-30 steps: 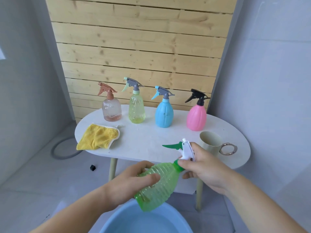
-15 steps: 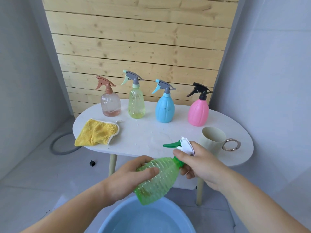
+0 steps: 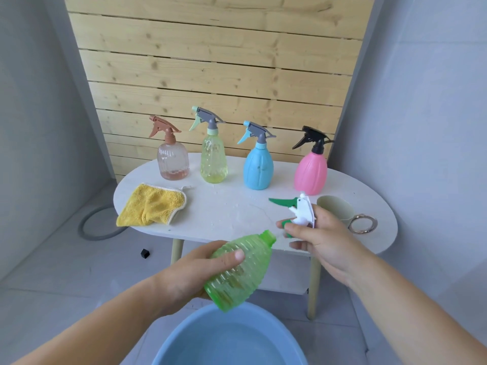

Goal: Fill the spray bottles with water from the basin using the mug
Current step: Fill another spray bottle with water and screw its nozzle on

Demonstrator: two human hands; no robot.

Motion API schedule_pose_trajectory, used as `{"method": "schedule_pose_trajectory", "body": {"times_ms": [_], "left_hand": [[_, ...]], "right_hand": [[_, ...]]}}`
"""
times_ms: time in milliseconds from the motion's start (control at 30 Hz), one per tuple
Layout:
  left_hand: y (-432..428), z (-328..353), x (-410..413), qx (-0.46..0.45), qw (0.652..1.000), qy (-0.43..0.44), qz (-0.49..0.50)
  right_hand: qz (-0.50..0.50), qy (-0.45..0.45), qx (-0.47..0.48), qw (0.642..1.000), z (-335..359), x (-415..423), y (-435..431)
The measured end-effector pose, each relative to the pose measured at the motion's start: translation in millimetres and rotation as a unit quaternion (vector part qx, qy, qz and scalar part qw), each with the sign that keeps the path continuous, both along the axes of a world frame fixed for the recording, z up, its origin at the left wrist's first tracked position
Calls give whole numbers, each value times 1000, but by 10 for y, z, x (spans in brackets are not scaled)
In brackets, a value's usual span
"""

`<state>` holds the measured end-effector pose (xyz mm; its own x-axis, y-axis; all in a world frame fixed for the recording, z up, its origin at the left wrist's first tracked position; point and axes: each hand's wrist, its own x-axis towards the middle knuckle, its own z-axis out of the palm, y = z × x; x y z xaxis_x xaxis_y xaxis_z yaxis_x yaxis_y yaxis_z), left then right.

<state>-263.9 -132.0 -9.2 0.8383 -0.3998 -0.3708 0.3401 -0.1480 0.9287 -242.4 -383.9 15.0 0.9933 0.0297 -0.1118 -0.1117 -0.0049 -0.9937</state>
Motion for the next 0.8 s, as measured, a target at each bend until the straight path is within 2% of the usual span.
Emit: {"method": "schedule_pose_trajectory", "body": {"times_ms": [133,333,467,600,800], "left_hand": [[132,-41,35,38,997,-35,58],[382,-65,70,99,989,-52,96],[378,-168,21,81,991,-31,97],[296,-225,-10,53,995,-33,84],[225,-276,11,38,996,-39,70]], "right_hand": [[-138,-58,-37,988,37,186,-49],[-266,-99,-13,959,109,420,-56],[-249,-45,9,967,-77,531,155],[-217,5,-7,976,-351,634,350],[-203,44,-135,969,-558,740,399]]}}
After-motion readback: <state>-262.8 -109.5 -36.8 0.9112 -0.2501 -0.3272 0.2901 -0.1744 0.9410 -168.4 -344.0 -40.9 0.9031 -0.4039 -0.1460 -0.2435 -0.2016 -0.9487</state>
